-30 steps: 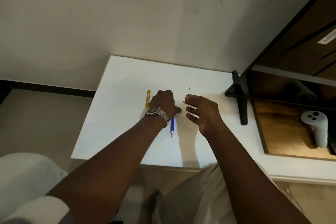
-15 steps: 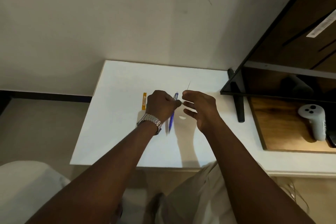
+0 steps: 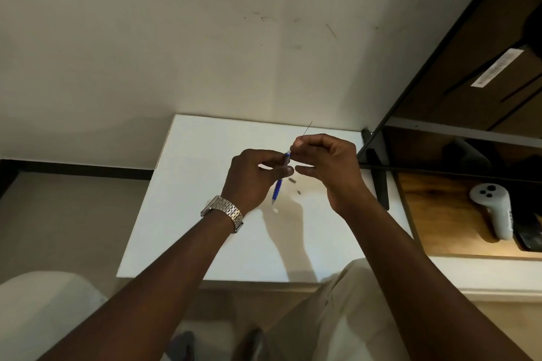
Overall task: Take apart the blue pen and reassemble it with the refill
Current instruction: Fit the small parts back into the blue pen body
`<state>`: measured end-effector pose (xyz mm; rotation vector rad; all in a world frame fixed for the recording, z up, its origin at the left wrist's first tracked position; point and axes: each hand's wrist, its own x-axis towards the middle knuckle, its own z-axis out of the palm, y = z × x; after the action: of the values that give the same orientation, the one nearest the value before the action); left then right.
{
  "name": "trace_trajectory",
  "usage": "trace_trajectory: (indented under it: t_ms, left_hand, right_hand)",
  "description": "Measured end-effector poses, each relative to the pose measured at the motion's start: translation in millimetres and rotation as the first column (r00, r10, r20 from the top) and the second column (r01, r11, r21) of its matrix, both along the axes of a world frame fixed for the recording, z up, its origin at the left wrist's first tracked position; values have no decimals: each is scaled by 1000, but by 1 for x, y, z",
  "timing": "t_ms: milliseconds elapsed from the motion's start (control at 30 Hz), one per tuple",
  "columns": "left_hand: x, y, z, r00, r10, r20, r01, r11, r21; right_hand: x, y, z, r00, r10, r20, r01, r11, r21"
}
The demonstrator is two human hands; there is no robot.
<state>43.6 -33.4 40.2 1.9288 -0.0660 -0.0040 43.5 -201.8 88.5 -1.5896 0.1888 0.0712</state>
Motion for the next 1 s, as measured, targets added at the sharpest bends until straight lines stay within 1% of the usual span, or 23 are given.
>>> trace_trajectory:
  t_ms: [133,333,533,900,1000]
  left_hand:
    - [0,1,5,1000,7,7,-7,1000,-6]
    - [-5,2,12,1000,9,19,-9,1000,11]
    - [-7,1,16,1000,12,12,-12,1000,24]
    - [-10,2,18,1000,20,18,-21,999,50]
    - [-11,2,16,1000,30,8,-30,999,31]
  right_hand:
    - [-1,2,6,999,36,40,-33,997,-63]
    - [-6,3,12,994,65,83,-58,995,-87]
    - [-9,3,13,993,76,93,-65,991,-114]
    - [-9,3,9,992,89,94,-66,972,-226]
    - [-10,3,7,993,83,83,-63,974,-220]
